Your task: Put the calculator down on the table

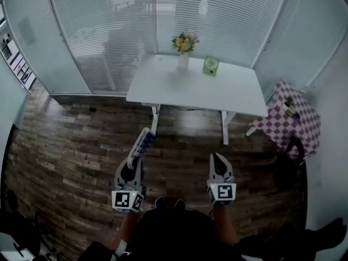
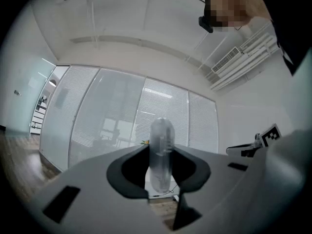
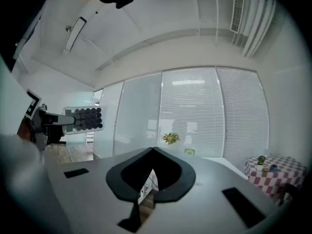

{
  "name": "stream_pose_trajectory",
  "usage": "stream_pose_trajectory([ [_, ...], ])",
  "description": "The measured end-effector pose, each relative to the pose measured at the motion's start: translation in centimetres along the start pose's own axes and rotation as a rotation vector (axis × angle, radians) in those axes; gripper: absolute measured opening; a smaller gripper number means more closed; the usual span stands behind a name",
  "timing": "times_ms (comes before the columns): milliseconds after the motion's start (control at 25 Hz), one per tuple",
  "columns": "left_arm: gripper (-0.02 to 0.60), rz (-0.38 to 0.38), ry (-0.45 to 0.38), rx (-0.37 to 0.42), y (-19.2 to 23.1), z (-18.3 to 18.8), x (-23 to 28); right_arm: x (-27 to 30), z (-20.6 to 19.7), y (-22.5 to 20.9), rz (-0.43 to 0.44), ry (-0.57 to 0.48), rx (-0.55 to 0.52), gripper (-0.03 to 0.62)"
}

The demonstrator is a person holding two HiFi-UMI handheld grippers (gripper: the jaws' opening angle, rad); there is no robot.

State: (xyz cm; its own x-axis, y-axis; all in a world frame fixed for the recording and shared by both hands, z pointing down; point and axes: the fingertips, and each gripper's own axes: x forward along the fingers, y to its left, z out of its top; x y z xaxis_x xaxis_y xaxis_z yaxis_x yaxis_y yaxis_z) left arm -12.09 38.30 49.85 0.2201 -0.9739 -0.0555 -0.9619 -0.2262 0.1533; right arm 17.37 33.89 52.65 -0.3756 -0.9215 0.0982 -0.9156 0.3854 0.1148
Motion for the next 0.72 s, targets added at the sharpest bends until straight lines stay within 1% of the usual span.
stream_pose_trajectory([
  [160, 0.100, -0.005, 0.016, -0.008, 0.1, -0.1, 0.3, 0.1, 0.6, 0.1, 0.001, -0.002, 0.033, 0.006],
  [400, 0.100, -0.001, 0.023, -0.004, 0.2, -0.3, 0.3, 0.3, -0.3, 0.3, 0.012, 0.028, 0.021, 0.006],
  [560, 0.100, -0.003, 0.023, 0.000, 0.2, -0.3, 0.5, 0.2, 0.3, 0.4, 0.017, 0.009, 0.029, 0.006],
  [720, 0.100, -0.014, 0.030, 0.003, -0.7, -0.6, 1.0, 0.4, -0.2, 0.3, 0.067, -0.005, 0.022, 0.006],
])
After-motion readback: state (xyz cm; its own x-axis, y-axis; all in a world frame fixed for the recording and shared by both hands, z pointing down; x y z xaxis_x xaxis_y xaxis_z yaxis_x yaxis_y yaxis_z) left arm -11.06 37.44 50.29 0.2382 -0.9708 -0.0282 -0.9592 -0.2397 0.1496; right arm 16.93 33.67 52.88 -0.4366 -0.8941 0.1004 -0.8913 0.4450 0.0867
